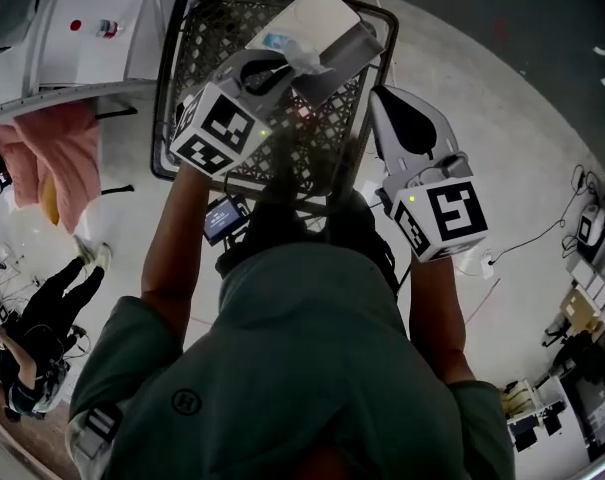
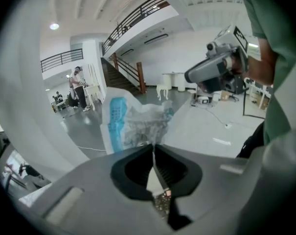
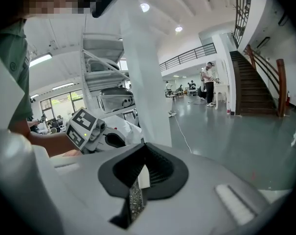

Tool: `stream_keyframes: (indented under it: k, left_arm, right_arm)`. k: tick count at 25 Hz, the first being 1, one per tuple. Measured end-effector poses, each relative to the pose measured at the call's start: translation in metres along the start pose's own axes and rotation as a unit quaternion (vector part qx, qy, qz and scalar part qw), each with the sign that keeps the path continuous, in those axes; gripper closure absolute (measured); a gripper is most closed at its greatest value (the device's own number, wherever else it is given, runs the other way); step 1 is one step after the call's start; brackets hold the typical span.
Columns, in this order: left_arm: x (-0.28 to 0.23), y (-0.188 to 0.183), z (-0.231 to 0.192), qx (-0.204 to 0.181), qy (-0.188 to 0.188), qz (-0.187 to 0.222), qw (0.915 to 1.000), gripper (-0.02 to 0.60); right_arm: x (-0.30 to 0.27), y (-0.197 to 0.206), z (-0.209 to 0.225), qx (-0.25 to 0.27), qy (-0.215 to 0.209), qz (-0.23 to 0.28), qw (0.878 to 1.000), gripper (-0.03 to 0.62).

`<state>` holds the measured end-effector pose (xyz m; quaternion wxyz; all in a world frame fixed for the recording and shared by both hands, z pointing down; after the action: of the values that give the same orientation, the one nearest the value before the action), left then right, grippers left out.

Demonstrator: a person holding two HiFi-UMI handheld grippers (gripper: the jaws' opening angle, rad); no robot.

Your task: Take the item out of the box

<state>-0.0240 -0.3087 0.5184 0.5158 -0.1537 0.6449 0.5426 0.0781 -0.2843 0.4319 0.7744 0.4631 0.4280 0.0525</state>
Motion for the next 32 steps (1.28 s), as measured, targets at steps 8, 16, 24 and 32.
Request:
stream_keyframes:
  k: [8, 16, 24, 32]
  left_arm:
    - [0.062, -0.018, 0.002, -0.003, -0.016, 0.054, 0.9984, 0.569]
    - [0.129, -0.033, 0.018, -0.018, -0.036, 0.095, 0.9947, 0.569]
    - [0.187, -0.054, 0.030, -0.050, -0.061, 0.131, 0.9883, 0.569]
    - [0.233, -0.065, 0.038, -0.062, -0.080, 0.172, 0.9799, 0.569]
  right_arm:
    - [0.025, -0.019, -0.019, 0.026, 0.018, 0.027, 0.999, 0.589]
    - [0.067, -0.044, -0.045, 0.049, 0.039, 0.058, 0.996, 0.589]
    - [0.102, -0.074, -0.070, 0.074, 0.056, 0.094, 0.991, 0.589]
    - [0.122, -0.095, -0.093, 0.103, 0.065, 0.115, 0.986, 0.588]
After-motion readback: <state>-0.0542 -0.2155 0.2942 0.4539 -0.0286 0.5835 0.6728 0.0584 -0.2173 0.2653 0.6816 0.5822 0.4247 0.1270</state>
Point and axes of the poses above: the fingertips, and each gripper's own axes: x backward along the fingers, z to its right, y out of its underside, the point moved 1 cm from there along x, backward along the fingers, and after that the axes turned 15 degrees about -z, right-handed, at the moved point
